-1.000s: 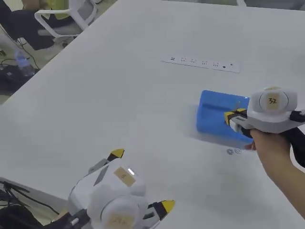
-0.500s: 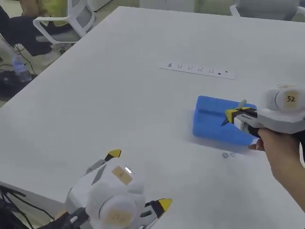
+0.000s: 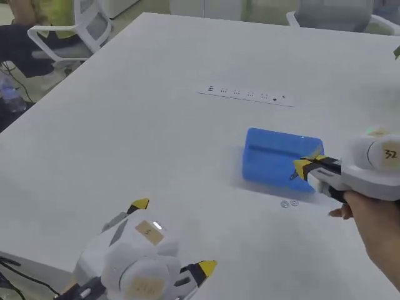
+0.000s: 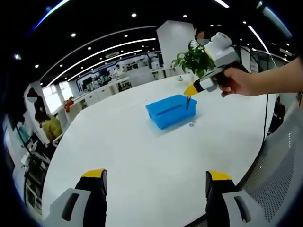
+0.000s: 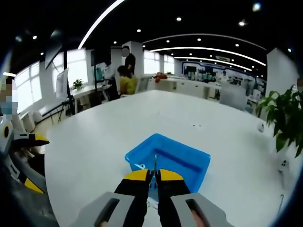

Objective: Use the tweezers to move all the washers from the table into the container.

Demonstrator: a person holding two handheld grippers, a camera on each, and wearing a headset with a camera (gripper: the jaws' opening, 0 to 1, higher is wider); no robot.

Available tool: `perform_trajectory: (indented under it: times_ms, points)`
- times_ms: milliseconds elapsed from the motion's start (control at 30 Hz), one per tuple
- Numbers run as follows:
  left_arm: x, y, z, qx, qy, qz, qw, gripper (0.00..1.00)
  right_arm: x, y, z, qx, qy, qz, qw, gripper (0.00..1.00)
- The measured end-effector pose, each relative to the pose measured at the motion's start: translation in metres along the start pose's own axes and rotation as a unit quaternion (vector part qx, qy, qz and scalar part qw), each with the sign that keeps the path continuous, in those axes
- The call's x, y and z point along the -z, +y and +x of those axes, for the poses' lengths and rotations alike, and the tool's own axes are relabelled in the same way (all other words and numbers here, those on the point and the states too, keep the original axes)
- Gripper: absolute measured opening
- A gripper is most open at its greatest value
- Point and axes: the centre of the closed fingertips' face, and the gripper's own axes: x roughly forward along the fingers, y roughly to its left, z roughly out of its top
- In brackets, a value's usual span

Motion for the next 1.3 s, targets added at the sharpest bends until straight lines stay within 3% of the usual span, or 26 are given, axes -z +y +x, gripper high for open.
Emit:
perform_trajectory:
  times_ms: [333, 633, 833, 1300]
  points:
    - [0.003, -0.001, 0.001, 0.002, 0.008, 0.001, 1.0, 0.86, 0.031, 0.0, 0.008, -0.014, 0.037, 0.022, 0.999, 0.03]
    - [0.003, 0.001, 0.001, -0.002, 0.009, 0.001, 1.0, 0.85, 0.031, 0.002, 0.009, -0.017, 0.036, 0.019, 0.999, 0.03]
    - [-0.002, 0.009, -0.002, -0.021, -0.007, 0.0, 0.9998, 0.9, 0.038, 0.003, 0.011, -0.02, 0.045, 0.012, 0.9987, 0.03]
    - [0.005, 0.004, 0.001, -0.014, 0.015, 0.01, 0.9998, 0.9, 0.038, 0.004, 0.014, -0.018, 0.034, 0.016, 0.9991, 0.03]
